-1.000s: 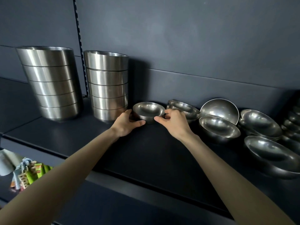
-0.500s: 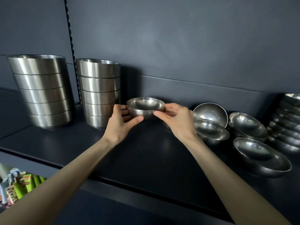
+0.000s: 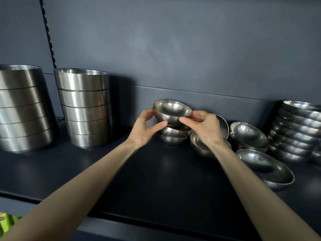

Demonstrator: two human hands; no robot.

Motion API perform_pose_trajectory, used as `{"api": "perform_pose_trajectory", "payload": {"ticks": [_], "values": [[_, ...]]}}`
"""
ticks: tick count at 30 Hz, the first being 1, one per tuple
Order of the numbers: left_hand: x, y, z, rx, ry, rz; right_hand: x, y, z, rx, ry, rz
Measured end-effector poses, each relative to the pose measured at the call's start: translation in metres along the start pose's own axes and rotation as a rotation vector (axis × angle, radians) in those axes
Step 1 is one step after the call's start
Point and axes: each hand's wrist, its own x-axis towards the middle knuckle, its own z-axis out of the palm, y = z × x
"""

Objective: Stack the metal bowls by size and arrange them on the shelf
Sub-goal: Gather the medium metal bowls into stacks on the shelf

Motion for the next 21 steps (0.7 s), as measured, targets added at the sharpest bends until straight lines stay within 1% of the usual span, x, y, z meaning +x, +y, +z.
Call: {"api": "perform_pose_trajectory", "payload": {"ticks": [4,9,12,21], "values": [[0.006,-0.01,0.006,-0.027,-0.029,-0.037,0.004,0.006,-0.005,-0.003,0.007,0.022],[0.008,-0.021,0.009,-0.063,-0.11,-0.113,0.004,0.015,-0.007,-0.061,-0.019,0.022],[0.007,-0.024,0.013,-0.055,-0.14,-0.117,0.005,0.02,-0.009,-0.084,-0.025,0.036],[0.001,-0.023,0.01,-0.033,-0.124,-0.101,0.003,0.022,-0.006,-0.156,-0.057,0.057]]}}
